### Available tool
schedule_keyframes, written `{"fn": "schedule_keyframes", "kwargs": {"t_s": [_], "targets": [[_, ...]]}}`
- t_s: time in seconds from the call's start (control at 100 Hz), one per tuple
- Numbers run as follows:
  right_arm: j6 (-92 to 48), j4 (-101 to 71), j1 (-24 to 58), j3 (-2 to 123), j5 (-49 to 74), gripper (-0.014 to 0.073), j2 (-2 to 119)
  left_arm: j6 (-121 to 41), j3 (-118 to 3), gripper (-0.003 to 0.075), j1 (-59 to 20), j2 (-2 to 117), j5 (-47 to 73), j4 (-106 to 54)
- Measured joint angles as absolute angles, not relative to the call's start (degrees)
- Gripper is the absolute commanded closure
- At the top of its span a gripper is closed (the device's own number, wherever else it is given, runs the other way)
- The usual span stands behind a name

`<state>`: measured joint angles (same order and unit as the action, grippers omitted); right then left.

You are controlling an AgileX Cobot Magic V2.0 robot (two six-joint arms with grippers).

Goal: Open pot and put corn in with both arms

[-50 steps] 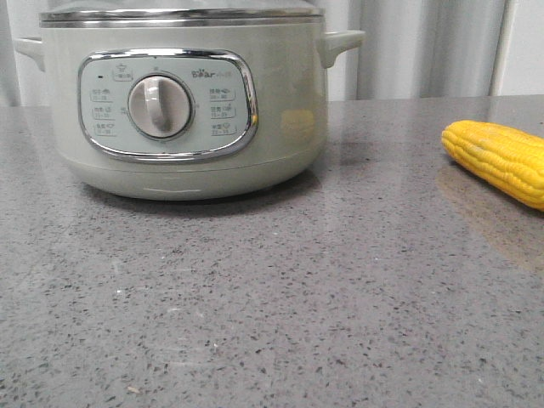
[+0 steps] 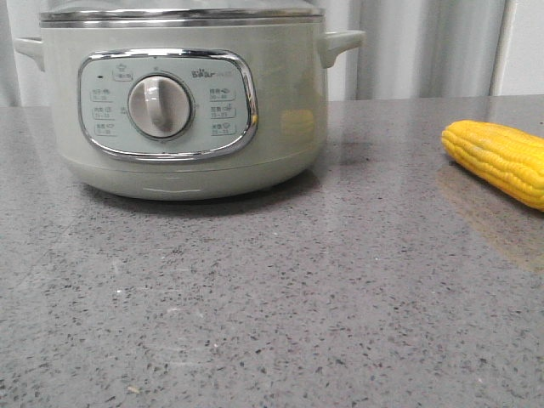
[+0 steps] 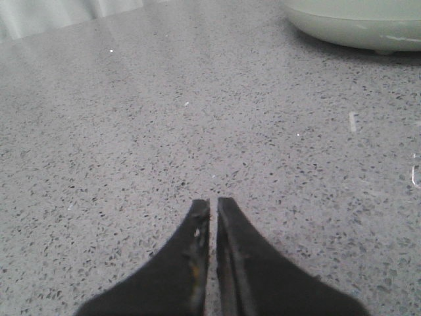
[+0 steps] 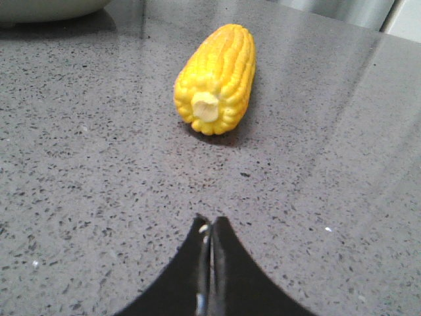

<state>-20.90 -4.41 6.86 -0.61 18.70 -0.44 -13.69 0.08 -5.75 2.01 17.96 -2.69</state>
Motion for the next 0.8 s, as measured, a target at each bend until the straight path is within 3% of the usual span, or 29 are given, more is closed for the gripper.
{"fn": "schedule_keyframes", "kwargs": {"t_s": [0.52, 0.8], "targets": [[-20.9, -4.41, 6.86, -0.61, 18.59, 0.0667, -0.44, -13.69, 0.08, 0.0741, -5.75, 2.01, 17.96, -2.69], [-20.9, -4.1, 6.86, -0.61, 12.21, 0.0667, -0.44, -13.69, 0.08, 0.0741, -5.75, 2.01, 17.96, -2.69]]}}
